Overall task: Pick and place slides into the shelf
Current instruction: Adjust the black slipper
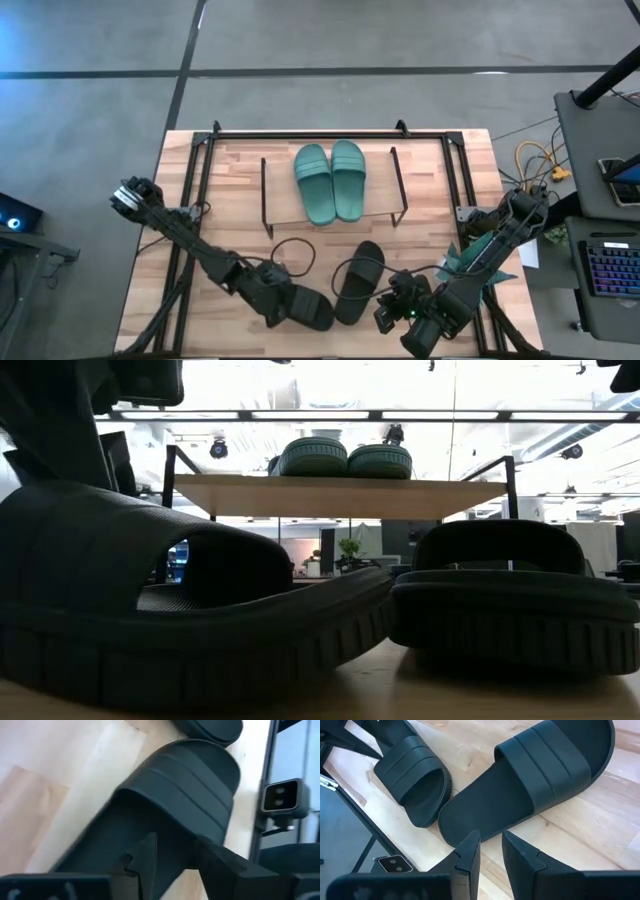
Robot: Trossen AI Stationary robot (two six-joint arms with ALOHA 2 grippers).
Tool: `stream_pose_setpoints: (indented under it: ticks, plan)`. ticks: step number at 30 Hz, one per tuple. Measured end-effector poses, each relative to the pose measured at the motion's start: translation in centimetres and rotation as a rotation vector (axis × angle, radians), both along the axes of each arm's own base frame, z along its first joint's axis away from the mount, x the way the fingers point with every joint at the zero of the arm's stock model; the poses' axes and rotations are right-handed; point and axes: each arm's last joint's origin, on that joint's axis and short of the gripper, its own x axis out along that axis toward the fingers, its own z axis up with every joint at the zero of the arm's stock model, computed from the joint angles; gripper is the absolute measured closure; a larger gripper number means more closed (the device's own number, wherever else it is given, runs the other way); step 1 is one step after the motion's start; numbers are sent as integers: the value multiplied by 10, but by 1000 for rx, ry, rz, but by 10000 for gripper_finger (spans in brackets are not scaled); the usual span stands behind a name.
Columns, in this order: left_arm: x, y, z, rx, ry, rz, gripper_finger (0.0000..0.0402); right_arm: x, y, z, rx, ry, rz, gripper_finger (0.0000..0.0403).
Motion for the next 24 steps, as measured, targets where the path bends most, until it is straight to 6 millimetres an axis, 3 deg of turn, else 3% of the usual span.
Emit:
stream_pose_setpoints:
  ticks: [13,24]
  plan:
    - [0,4,-16,-239,-87,113,269,0,0,0,-17,5,23,333]
    - [2,9,-18,-264,-140,135,269,0,0,0,-19,6,27,327]
